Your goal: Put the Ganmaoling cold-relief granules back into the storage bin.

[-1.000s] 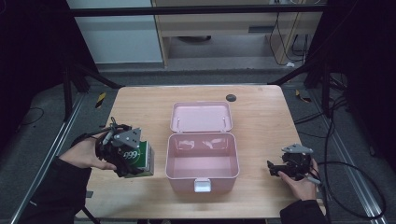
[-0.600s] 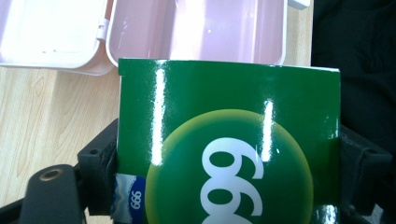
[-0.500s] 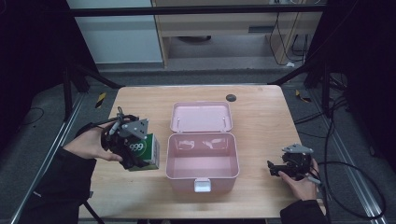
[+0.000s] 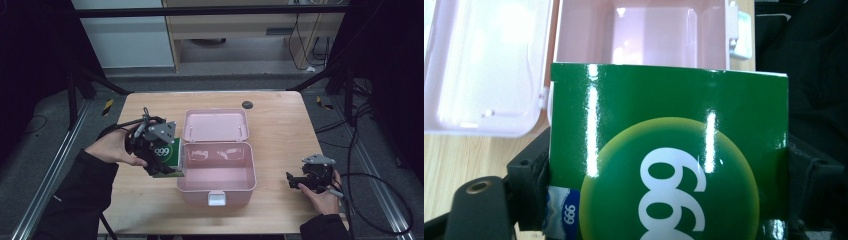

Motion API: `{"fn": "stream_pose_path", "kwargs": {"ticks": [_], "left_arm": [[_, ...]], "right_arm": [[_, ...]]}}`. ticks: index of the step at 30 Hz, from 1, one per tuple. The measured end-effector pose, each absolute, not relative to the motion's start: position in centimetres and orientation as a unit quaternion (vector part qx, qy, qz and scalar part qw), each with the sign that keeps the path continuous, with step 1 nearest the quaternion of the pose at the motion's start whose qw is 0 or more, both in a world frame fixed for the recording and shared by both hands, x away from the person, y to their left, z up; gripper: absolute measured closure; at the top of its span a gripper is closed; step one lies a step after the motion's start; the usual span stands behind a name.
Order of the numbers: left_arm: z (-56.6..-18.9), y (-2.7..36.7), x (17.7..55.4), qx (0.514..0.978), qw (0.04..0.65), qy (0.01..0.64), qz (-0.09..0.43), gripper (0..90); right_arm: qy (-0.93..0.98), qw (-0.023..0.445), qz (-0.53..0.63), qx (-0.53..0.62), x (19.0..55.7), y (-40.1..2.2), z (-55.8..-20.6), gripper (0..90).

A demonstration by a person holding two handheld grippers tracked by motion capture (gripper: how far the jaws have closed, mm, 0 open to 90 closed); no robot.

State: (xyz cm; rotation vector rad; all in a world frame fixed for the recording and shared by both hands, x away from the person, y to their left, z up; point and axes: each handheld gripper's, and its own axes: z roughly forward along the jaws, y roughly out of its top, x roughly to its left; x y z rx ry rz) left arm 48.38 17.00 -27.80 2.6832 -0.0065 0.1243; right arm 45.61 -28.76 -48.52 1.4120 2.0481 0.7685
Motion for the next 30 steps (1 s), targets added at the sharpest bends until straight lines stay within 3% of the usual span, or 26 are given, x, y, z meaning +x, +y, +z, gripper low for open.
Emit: {"fn": "stream_pose_path", "kwargs": {"ticks": [30], "left_arm": [[-28.8,11.4,49.6,0.973,0.225,-0.029,0.040,14.9]], "right_arm": [[0.760,0.266,0.283,0.521,45.7,-28.7,-48.6,2.5]]}}
